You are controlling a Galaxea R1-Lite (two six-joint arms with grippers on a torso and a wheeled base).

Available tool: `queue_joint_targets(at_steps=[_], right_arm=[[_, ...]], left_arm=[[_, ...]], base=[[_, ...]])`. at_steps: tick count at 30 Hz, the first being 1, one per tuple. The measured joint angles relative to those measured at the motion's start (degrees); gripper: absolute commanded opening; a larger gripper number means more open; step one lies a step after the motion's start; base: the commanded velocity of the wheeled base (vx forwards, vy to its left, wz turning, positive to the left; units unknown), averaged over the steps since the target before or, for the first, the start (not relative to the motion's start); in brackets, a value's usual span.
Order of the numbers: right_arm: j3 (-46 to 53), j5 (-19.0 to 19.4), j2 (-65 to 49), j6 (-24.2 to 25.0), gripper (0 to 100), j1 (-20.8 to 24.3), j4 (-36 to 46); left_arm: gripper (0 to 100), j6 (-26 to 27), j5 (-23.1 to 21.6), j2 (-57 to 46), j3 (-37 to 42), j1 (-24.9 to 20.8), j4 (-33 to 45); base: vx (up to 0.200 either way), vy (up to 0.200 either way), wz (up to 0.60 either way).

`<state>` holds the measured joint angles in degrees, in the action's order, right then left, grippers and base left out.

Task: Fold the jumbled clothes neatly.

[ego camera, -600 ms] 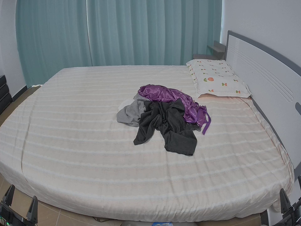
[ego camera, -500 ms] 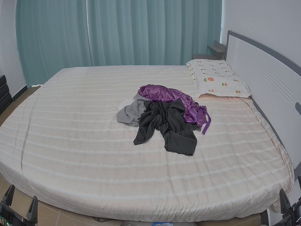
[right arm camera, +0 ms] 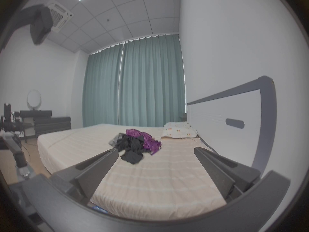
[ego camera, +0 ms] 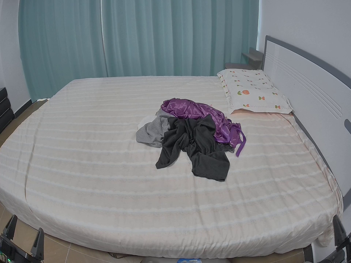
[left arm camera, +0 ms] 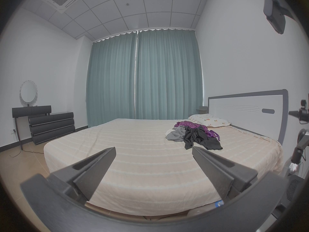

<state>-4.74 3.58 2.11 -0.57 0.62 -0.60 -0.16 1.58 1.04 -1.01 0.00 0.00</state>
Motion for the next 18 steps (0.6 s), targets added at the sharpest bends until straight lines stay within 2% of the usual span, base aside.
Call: queue_joint_targets(at_steps=[9,18], right_arm=[[-9.50,5.80,16.19,2.16,100,1.19,-1.26],[-12.59,8.53,40.89,5.92,100,7.06,-10.84]], left_arm=[[100,-0.02,0.02,0.00,0.00,0.00,0.00],[100,0.00,0.02,0.00,0.00,0.00,0.00]], base=[[0.000,0.000,0.00],[0.000,0.000,0.00]])
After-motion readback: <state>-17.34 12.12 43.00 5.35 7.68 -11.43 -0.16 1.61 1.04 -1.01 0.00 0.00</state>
